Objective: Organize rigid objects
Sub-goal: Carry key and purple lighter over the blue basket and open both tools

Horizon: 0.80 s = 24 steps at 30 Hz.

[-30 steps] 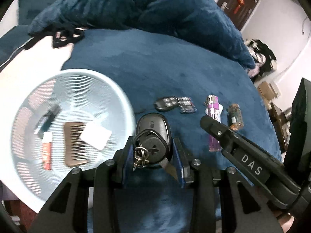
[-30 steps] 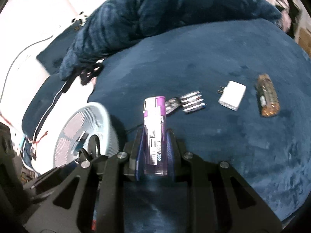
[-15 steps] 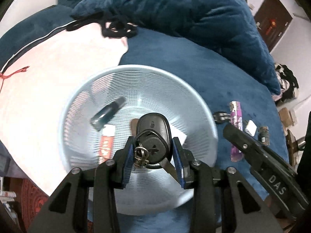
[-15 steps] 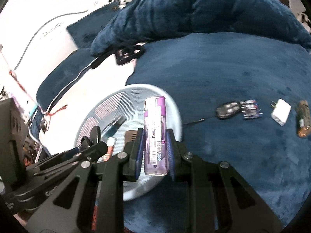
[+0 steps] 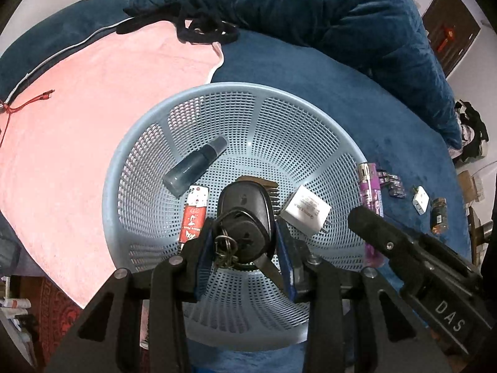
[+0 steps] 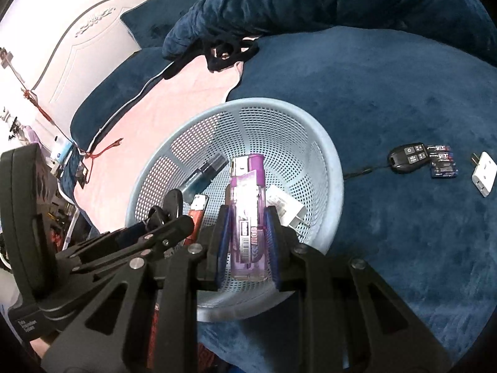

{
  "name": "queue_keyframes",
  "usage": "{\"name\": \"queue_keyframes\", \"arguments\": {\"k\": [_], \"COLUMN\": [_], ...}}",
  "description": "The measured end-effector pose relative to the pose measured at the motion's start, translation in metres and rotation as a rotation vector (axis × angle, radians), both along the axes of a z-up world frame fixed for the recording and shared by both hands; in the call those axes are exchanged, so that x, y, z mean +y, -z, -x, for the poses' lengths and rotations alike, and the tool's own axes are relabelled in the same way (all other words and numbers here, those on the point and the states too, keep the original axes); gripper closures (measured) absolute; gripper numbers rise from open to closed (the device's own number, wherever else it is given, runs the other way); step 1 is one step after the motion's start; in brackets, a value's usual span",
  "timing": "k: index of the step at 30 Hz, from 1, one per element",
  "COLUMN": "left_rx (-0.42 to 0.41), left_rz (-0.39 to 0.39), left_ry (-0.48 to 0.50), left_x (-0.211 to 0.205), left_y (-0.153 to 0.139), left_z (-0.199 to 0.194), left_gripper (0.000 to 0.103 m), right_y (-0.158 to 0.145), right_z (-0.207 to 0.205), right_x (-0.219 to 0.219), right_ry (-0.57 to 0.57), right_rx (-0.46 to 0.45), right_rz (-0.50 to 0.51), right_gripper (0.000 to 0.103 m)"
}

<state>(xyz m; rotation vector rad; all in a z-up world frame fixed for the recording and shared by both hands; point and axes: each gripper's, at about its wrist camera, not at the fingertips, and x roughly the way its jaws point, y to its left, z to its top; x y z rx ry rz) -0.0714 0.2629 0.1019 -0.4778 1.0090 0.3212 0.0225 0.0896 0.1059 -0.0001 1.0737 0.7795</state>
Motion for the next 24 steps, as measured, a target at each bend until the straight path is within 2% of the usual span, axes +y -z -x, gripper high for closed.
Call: {"name": "queue_keyframes", "arguments": {"k": [24], "left_rx": [0.008], "left_rz": [-0.013], "left_ry": [-0.009], "left_x": [0.0016], "left_y": [0.0004], "left_z": [-0.0007], "left_gripper": [0.065], "right_y": [0.0023], "right_z": [0.0041], "right_x": [0.0042], "right_ry": [-0.031], "right_rx": [0.016], "right_rz": [0.015], "right_gripper": [0.08]}}
